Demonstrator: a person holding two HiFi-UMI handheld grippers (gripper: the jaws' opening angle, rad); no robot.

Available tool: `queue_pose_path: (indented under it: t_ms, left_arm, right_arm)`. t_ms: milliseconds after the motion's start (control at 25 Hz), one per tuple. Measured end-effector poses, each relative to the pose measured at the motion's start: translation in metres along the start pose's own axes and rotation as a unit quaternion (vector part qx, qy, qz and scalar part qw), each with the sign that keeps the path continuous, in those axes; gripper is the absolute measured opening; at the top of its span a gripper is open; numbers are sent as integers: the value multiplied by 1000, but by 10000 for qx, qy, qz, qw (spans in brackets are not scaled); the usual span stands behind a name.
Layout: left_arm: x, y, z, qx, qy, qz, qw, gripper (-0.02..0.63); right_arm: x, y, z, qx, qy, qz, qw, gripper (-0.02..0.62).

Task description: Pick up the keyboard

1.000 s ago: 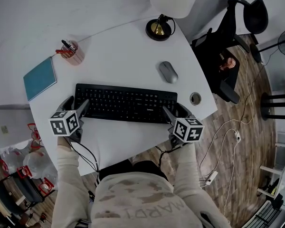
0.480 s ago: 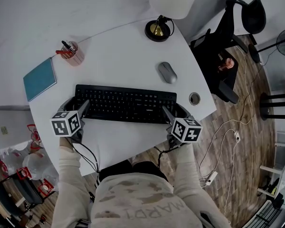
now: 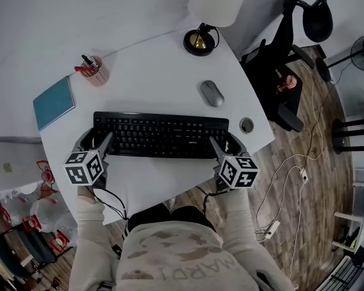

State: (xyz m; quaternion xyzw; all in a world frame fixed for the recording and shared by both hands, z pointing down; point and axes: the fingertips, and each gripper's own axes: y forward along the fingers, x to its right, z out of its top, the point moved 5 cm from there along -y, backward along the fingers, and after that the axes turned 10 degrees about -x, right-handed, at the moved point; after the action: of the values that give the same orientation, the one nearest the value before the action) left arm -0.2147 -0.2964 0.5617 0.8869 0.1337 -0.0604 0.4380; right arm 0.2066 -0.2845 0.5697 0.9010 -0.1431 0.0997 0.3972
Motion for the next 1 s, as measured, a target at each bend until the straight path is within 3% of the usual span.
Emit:
queue_pose_path:
  t_ms: [280,1000]
  left_arm:
    - [14,-34,10,534,215,85,9983,302]
    - [40,-114,28,1506,323,36,9881,302]
  right_arm:
    - [-9,-29,10,388,-84,-17,9992,284]
    - [-39,-111,46,1528,-696,-57,9858,284]
